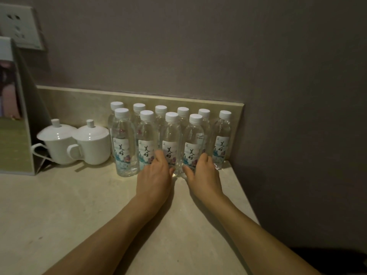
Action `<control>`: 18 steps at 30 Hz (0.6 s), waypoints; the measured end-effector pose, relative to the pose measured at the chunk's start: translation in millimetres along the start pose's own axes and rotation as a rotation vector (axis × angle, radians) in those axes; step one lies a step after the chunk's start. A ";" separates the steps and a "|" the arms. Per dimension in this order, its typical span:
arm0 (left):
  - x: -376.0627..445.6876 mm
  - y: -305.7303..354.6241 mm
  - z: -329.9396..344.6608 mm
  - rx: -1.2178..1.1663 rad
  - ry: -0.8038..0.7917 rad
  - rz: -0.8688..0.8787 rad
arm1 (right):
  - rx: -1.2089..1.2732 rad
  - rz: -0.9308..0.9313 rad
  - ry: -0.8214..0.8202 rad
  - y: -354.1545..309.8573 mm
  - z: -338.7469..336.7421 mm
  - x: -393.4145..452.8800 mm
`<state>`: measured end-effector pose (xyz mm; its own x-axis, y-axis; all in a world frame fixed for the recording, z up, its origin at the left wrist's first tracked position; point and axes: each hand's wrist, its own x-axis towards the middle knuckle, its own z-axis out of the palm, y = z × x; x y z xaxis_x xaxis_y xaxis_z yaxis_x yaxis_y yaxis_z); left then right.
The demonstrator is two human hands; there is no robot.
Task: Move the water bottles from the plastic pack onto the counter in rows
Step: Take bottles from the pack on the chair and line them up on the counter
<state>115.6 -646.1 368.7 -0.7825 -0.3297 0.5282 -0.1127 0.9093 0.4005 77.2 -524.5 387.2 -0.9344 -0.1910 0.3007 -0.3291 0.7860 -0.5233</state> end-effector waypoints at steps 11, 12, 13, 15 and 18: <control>5.2 -2.3 -2.6 -0.008 -0.040 -0.021 | 0.013 0.025 -0.027 -1.7 0.7 0.5; 6.3 -2.4 -3.2 -0.004 -0.049 -0.034 | 0.012 0.023 -0.022 -1.6 1.2 -0.2; 7.3 -2.5 -3.9 0.001 -0.058 -0.044 | 0.015 0.024 -0.019 -1.5 1.5 -0.7; 9.3 -3.1 -4.6 0.002 -0.080 -0.057 | 0.027 0.034 -0.017 -2.0 1.9 -0.9; 9.6 -2.4 -5.5 -0.003 -0.099 -0.079 | 0.039 0.050 -0.023 -4.2 2.2 -0.8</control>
<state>111.6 -652.9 376.9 -0.8279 -0.3736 0.4183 -0.1752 0.8808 0.4400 79.1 -528.9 387.4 -0.9526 -0.1658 0.2549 -0.2863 0.7714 -0.5684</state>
